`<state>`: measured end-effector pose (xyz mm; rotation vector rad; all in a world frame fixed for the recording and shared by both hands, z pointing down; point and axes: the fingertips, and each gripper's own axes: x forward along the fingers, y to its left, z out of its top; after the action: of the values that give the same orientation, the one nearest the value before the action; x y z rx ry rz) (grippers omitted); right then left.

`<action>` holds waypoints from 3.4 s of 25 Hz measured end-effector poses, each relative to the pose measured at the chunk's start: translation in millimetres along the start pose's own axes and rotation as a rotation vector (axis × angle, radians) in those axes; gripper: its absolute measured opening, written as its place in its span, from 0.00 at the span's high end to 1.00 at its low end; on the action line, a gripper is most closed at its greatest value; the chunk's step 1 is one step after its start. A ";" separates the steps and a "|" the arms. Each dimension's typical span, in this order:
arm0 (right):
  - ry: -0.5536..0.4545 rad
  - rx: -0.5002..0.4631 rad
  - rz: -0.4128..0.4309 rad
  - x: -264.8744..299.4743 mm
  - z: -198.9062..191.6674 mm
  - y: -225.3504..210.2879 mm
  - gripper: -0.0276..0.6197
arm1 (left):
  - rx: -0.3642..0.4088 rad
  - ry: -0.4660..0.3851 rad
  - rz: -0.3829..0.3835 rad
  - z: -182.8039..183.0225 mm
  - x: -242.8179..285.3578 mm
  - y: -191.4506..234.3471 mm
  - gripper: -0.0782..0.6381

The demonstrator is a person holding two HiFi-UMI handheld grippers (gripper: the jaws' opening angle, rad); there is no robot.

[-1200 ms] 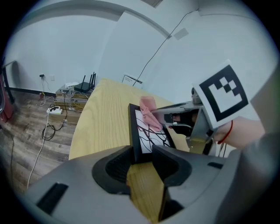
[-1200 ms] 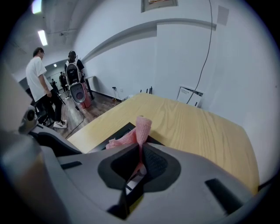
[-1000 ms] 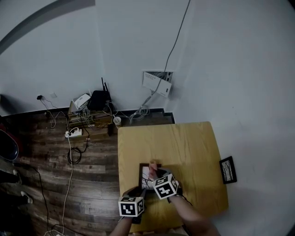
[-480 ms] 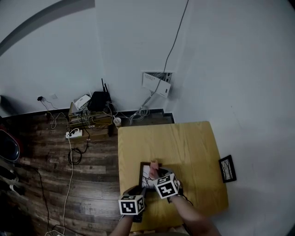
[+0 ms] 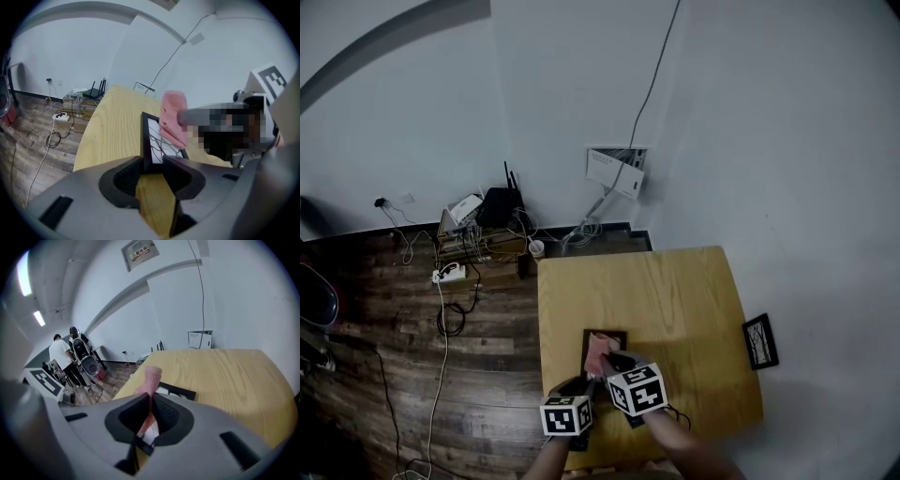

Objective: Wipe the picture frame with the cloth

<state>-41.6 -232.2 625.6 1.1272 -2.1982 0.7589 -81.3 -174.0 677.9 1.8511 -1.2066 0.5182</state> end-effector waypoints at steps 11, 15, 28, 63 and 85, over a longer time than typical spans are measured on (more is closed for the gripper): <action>0.080 -0.026 0.019 19.9 -31.1 12.2 0.93 | 0.006 0.000 -0.001 0.3 0.1 -0.3 0.70; 0.112 -0.057 0.020 25.5 -43.1 12.2 0.93 | 0.009 0.001 -0.003 -0.3 0.9 -0.9 0.70; 0.161 -0.209 -0.032 20.0 -50.1 9.5 0.93 | 0.003 -0.001 0.001 0.5 0.0 -0.5 0.70; -0.102 0.022 -0.003 -84.3 -45.2 -7.2 0.93 | -0.009 -0.189 0.069 1.8 -51.1 -25.7 0.75; -0.321 0.037 0.122 -270.2 -101.1 19.3 0.93 | -0.091 -0.410 0.078 -92.8 -176.6 -132.9 0.89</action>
<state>98.0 -9.3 505.3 1.2129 -2.5482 0.7119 -33.4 21.2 547.2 1.8924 -1.5478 0.1211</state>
